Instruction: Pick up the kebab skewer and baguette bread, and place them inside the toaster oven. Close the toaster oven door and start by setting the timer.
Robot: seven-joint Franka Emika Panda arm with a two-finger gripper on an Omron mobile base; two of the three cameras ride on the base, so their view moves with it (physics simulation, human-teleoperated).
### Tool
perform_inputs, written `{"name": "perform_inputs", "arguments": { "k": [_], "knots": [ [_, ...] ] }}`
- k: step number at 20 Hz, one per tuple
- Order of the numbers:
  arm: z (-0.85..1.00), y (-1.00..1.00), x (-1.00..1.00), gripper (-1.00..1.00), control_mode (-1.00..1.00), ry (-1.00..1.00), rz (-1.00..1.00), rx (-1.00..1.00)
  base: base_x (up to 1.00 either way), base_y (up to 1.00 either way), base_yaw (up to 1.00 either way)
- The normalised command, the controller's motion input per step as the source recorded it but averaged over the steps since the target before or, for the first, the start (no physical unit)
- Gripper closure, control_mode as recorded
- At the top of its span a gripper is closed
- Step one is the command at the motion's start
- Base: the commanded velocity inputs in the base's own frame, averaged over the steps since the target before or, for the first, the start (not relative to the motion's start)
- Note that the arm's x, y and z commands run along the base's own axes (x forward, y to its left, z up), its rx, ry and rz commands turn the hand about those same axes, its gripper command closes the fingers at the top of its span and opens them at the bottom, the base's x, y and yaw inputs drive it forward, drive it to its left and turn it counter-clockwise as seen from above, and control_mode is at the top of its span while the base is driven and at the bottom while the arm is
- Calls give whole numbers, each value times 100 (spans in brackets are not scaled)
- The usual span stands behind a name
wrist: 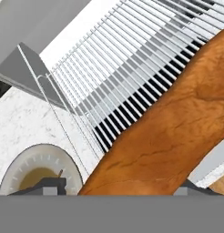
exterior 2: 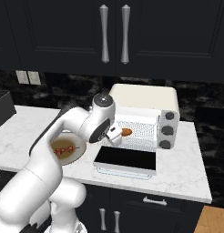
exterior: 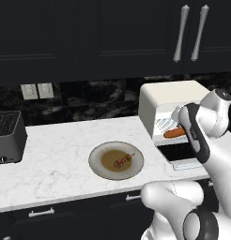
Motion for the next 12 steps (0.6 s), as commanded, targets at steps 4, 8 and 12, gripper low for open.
{"name": "perform_inputs", "arguments": {
  "k": [4,8,12],
  "knots": [
    [12,-97,37,100,-100,-4,0,0,0,0,0],
    [0,-45,47,100,-100,-3,0,2,0,0,0],
    [0,0,29,100,-100,-11,0,8,0,0,0]
  ]
}}
